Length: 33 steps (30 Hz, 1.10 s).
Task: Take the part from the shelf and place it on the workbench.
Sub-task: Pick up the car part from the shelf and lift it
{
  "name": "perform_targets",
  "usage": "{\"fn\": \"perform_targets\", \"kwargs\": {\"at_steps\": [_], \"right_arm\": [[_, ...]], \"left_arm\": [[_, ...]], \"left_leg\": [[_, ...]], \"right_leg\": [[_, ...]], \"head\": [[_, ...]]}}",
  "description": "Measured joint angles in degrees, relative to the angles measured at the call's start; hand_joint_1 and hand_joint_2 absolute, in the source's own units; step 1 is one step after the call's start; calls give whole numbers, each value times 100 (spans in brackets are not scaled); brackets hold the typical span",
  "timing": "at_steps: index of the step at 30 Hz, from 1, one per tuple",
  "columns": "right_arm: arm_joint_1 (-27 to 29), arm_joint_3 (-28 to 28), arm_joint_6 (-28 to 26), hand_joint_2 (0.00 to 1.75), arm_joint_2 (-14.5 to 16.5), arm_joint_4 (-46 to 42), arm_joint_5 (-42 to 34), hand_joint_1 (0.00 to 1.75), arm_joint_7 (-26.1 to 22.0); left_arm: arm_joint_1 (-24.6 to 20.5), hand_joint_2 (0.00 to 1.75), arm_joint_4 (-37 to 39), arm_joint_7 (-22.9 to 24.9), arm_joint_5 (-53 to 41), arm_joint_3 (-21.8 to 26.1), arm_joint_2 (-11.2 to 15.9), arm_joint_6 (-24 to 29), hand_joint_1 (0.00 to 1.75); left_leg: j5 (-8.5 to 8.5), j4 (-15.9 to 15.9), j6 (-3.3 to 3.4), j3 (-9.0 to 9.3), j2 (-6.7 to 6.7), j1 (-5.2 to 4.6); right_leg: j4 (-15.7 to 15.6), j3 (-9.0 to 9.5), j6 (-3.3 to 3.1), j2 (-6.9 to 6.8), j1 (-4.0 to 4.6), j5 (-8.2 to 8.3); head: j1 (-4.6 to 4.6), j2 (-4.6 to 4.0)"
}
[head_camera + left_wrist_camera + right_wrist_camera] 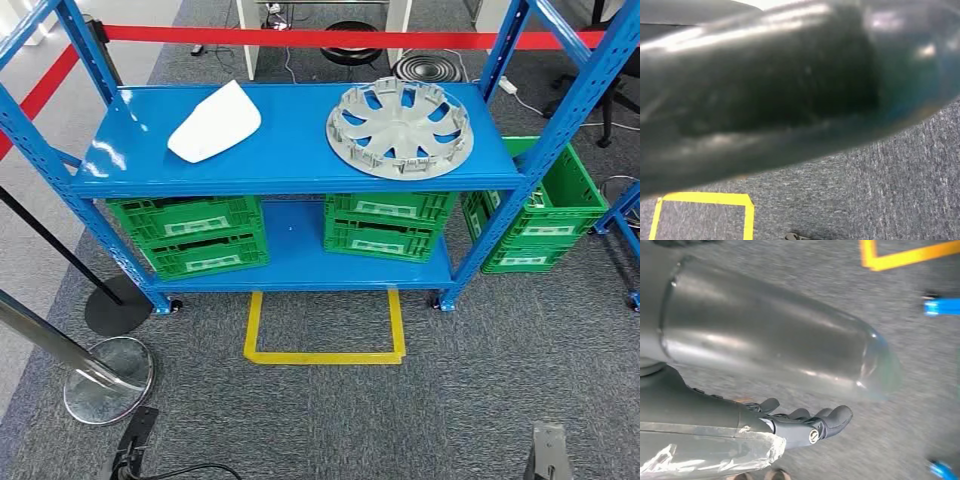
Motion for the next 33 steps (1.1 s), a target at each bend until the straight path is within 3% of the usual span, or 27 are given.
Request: {"fn": "perform_targets", "kwargs": {"at_steps": [13, 21, 31, 33], "right_arm": [[300, 1546, -233, 0, 116, -1859, -821, 0, -449], [416, 2957, -261, 0, 91, -2942, -1022, 0, -495], [334, 5006, 171, 0, -33, -3767, -1169, 0, -461], [273, 5429, 267, 87, -57, -3860, -1172, 0, -456]], "left_arm": [[-144, 0, 87, -168, -367, 212, -52, -7, 0], [-239, 0, 125, -187, -500, 231, -60, -55, 0], [-367, 0, 156, -167, -650, 220, -73, -181, 0], [-398, 0, 159, -152, -679, 204, -78, -210, 0]], "left_leg": [[0, 0, 0, 0, 0, 0], [1, 0, -1, 0, 0, 0], [3, 0, -4, 0, 0, 1], [4, 0, -4, 0, 0, 1]], "right_leg": [[2, 0, 0, 0, 0, 0], [4, -2, 0, 1, 0, 0], [9, -3, -1, 1, 1, 0], [10, -3, -1, 1, 2, 0]], "head": [[-1, 0], [-1, 0], [-2, 0], [-2, 0]]}}
